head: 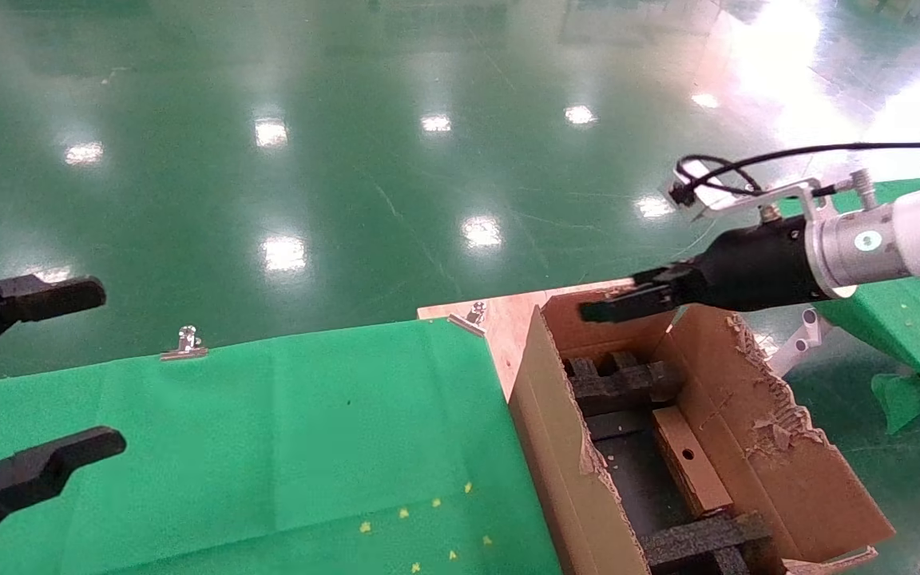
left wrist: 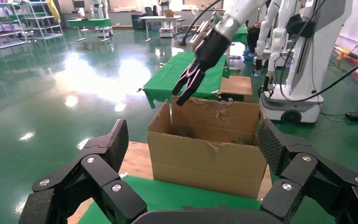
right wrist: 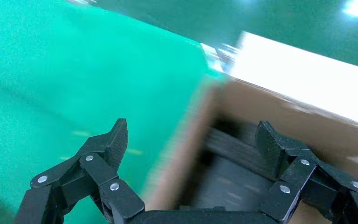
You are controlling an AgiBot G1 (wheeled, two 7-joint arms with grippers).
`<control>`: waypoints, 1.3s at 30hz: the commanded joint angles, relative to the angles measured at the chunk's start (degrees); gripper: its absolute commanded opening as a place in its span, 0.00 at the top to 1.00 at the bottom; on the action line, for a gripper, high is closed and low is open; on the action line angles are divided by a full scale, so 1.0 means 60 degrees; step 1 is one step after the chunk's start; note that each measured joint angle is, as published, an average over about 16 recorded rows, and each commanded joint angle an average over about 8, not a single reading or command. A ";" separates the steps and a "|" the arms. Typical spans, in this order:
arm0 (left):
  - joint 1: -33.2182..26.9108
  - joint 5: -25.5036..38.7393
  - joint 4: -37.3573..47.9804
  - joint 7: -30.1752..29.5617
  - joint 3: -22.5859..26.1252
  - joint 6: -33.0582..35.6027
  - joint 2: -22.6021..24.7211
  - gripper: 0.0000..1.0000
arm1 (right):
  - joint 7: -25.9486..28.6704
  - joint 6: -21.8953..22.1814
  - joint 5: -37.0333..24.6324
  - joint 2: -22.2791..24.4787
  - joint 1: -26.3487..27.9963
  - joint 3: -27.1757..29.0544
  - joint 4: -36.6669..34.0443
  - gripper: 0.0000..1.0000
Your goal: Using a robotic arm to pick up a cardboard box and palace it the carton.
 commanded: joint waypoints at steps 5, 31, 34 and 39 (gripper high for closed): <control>0.0001 0.0000 0.0001 0.0000 0.0000 -0.0003 -0.0001 0.00 | -0.0255 -0.0973 0.1287 0.0616 0.0057 0.0532 0.0677 0.00; 0.0002 0.0000 0.0003 0.0001 0.0000 -0.0005 -0.0001 0.00 | -0.1622 -0.1853 0.1067 0.0240 -0.2465 0.4228 0.1423 0.00; 0.0002 0.0000 0.0003 0.0001 0.0000 -0.0005 -0.0001 0.00 | -0.1900 -0.2032 0.1015 0.0173 -0.2957 0.4969 0.1585 0.00; 0.0002 0.0000 0.0003 0.0001 0.0000 -0.0005 -0.0001 0.00 | -0.2370 -0.2333 0.0928 0.0058 -0.3786 0.6216 0.1860 0.00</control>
